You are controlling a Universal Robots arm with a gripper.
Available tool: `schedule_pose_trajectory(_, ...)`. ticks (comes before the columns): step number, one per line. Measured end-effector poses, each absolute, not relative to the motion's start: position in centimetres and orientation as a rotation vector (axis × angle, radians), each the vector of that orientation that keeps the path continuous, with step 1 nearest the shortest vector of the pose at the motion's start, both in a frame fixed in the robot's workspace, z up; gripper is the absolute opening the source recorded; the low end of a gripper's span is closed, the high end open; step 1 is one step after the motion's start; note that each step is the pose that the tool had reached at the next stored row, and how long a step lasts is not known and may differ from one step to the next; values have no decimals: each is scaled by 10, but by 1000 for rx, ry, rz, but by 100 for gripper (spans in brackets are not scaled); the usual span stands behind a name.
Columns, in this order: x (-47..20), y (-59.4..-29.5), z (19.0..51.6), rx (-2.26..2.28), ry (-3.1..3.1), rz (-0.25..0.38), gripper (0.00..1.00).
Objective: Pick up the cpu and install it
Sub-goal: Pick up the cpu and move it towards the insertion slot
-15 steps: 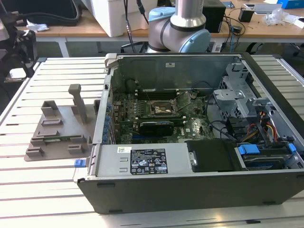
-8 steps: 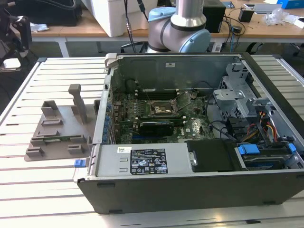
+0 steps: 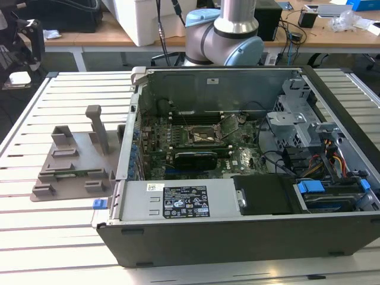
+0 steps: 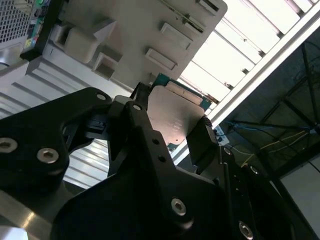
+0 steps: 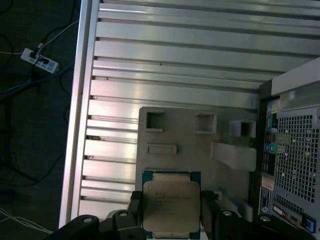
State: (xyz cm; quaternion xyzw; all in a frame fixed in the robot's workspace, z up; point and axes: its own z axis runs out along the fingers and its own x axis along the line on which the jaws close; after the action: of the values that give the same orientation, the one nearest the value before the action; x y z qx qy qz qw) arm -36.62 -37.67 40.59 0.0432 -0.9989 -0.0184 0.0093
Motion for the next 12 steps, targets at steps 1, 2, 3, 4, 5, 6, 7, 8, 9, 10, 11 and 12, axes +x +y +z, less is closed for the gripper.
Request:
schedule_pose_trajectory(1,-359,-377,406,135,-3118,-58,55)
schedule_pose_trajectory(2,-350,-377,405,135,-3116,-58,55)
schedule_pose_trajectory(3,-342,-377,405,135,-3114,-58,55)
schedule_pose_trajectory(4,-332,-377,405,135,-3111,-58,55)
schedule_pose_trajectory(5,-324,-377,404,134,-3109,-58,55)
schedule_pose_trajectory(6,-318,-377,404,134,-3107,-58,55)
schedule_pose_trajectory(7,-314,-377,404,134,-3106,-58,55)
schedule_pose_trajectory(8,-306,-377,404,134,-3105,-58,55)
schedule_pose_trajectory(9,-300,-377,404,134,-3103,-58,55)
schedule_pose_trajectory(10,-295,-377,404,133,-3101,-58,55)
schedule_pose_trajectory(11,-287,-377,403,134,-3099,-58,55)
schedule_pose_trajectory(12,-276,-377,403,133,-3096,-58,55)
